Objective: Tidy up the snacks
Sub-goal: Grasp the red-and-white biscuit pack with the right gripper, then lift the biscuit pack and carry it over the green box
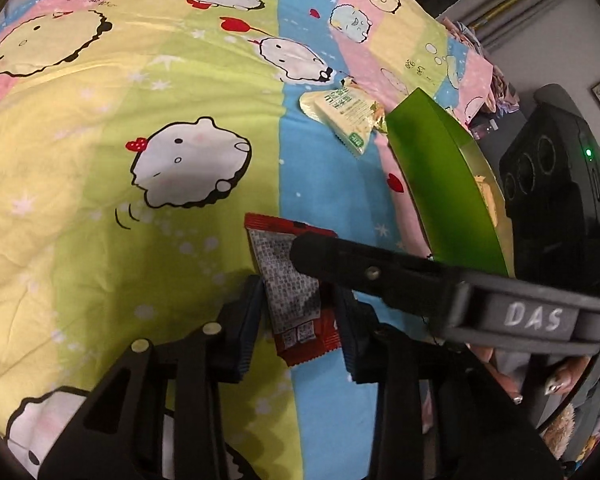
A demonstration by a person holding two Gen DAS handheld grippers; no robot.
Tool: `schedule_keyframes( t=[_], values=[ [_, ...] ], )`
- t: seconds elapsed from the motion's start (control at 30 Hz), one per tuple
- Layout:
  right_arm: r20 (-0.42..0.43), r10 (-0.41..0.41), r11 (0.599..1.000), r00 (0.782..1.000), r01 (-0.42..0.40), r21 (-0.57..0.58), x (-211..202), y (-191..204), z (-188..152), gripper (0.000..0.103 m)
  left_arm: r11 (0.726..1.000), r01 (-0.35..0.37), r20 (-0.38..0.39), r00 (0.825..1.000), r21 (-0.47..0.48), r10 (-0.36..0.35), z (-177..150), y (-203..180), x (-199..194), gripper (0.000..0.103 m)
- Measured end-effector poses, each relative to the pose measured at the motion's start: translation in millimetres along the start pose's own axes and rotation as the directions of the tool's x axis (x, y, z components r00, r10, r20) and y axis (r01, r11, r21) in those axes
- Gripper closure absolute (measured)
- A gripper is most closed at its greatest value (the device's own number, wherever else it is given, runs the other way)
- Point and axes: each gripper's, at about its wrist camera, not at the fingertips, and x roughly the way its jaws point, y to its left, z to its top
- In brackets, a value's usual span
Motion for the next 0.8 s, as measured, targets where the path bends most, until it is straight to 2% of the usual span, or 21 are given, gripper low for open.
schedule_keyframes(
  t=[0.07,0.13,0.27,0.43,0.6,0.8],
  values=[
    [0.006,-0.053,0.998,0.999,0.053,-0.023,-1,5,-1,0.058,1.000,-0.009,0.006,1.000,0.007,0.009,0,-2,0,0.071],
    [0.017,-0.042,0.998,0.999,0.042,-0.043,-7,13,-3,0.058,0.999,-0.034,0.024,0.999,0.037,0.033,1,-8,-4,0.073],
    [0.113,-0.101,0.985,0.988,0.116,-0.130,-28,33,-7,0.058,0.997,-0.029,0.085,0.996,0.065,0.023,4,-23,-19,0.074],
    [0.222,-0.085,0.984,0.971,0.117,-0.135,-69,37,-7,0.058,0.985,-0.062,0.181,0.983,0.158,0.032,10,-61,-39,0.074],
    [0.380,-0.115,0.978,0.918,0.172,-0.117,-122,36,-12,0.058,0.962,-0.072,0.271,0.963,0.264,-0.002,15,-112,-51,0.074],
    [0.530,-0.170,0.977,0.831,0.214,-0.023,-179,10,-23,0.057,0.929,0.001,0.284,0.952,0.369,-0.113,20,-166,-40,0.074]
  ],
)
